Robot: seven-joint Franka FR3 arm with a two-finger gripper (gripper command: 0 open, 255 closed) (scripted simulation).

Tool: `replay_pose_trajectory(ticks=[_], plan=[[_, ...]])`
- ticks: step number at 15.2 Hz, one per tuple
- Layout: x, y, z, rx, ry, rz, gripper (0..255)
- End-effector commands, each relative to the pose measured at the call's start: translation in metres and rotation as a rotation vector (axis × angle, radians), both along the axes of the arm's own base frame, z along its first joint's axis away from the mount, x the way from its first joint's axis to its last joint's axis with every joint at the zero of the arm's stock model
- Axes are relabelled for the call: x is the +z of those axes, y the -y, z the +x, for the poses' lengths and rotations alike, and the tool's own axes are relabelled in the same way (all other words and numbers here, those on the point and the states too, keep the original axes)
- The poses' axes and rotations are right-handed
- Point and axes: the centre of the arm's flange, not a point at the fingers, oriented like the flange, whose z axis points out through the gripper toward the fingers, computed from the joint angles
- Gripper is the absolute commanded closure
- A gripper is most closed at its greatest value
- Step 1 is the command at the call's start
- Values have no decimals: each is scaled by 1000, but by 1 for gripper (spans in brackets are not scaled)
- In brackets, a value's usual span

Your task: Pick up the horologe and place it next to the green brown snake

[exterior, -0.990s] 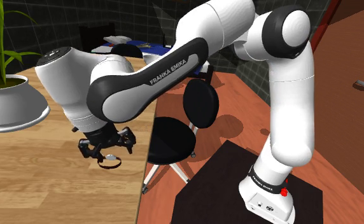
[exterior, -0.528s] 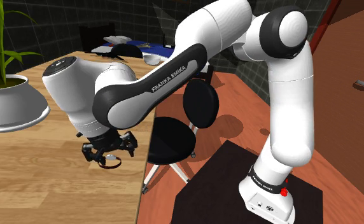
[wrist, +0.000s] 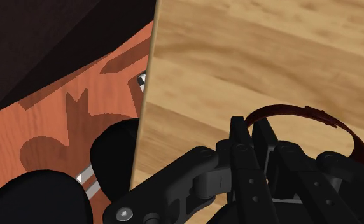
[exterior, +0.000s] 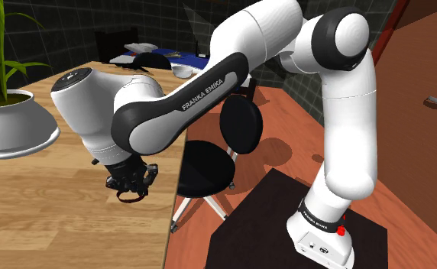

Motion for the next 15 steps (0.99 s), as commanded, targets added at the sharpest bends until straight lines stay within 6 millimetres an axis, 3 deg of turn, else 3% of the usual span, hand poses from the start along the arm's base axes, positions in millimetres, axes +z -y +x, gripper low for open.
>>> replay_pose_trajectory(ticks=[1,5,15], plan=[[0,0,0,0,-1,0,255],[0,0,0,0,-1,0,255],[52,0,0,0,-1,0,255]])
